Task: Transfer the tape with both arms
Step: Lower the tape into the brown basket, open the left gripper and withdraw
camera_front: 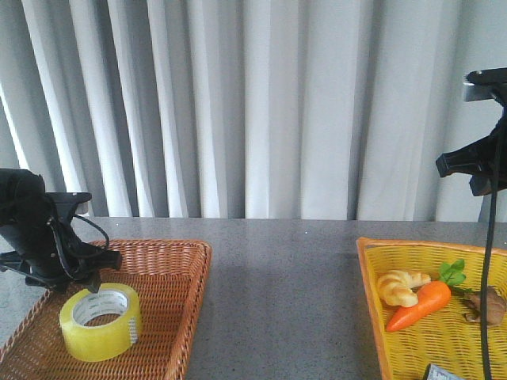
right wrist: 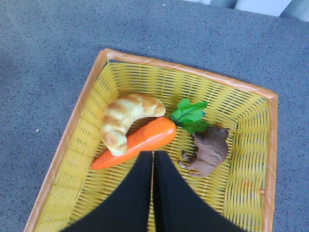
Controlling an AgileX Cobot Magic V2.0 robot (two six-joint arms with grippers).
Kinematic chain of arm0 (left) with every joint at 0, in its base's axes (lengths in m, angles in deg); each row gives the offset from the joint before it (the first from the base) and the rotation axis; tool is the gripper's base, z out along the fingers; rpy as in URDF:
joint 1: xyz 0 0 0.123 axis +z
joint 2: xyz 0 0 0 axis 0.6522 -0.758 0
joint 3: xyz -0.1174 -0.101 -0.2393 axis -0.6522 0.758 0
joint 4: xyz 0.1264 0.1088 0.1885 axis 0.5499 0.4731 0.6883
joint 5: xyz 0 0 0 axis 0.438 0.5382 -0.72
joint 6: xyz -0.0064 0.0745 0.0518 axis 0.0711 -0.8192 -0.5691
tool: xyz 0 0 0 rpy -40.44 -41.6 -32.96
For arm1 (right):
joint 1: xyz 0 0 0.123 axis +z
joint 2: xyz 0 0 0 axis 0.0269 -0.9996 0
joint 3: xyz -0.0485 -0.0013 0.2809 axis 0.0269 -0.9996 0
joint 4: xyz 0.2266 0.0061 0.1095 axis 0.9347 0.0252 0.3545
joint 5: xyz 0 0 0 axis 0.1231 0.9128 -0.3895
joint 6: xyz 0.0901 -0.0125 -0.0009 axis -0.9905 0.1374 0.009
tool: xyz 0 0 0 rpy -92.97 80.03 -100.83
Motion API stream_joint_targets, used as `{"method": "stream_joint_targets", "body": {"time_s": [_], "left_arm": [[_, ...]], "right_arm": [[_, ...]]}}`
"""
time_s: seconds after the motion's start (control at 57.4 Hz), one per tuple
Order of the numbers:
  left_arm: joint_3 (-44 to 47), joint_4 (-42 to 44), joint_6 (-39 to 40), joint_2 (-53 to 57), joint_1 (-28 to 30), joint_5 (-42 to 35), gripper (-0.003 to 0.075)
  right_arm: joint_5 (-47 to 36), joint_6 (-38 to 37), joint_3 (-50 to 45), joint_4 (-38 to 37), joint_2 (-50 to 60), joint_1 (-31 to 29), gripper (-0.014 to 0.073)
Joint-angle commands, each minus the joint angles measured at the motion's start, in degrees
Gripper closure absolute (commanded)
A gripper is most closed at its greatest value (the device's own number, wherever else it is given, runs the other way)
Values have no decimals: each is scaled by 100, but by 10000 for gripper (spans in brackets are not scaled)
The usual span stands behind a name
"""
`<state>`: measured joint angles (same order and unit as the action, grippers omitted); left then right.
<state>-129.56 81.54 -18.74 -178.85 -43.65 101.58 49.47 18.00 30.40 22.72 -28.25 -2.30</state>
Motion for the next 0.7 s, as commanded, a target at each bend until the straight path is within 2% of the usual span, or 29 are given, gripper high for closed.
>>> {"method": "stream_joint_targets", "body": {"time_s": [0.0,0.244,0.506,0.68], "left_arm": [[-141,-109,-2,297,-43,-149,321],[-141,-177,3,259,-110,-192,321],[-141,-190,41,129,-211,-102,265],[-144,-350,-156,257,-362,-94,269]], "right_arm": [[-245,0,136,-49,277,-28,601],[-245,0,136,-49,277,-28,601],[-225,0,136,-49,277,-28,601],[-225,0,136,-49,277,-28,601]]}}
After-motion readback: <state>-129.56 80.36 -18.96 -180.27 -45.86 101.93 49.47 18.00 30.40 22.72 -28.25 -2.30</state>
